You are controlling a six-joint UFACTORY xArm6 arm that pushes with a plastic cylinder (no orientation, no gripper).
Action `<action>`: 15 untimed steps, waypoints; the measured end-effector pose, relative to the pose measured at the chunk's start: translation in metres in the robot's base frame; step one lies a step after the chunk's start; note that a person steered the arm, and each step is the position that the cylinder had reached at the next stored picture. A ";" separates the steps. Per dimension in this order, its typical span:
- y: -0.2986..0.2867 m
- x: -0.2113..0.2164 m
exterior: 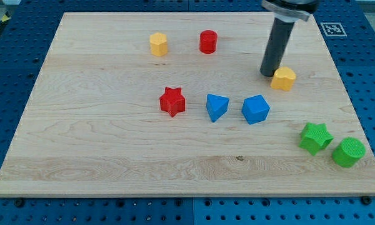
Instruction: Push the yellow heart closer to the green star
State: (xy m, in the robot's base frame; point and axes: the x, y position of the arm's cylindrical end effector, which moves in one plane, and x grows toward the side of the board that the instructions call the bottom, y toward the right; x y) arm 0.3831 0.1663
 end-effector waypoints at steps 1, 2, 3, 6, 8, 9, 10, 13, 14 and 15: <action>0.019 -0.015; 0.017 -0.013; 0.009 -0.013; 0.043 0.062; 0.064 0.086; 0.044 0.053; 0.001 0.052; 0.053 0.078; 0.041 0.075; -0.006 0.075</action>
State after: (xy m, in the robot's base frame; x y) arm 0.4585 0.1602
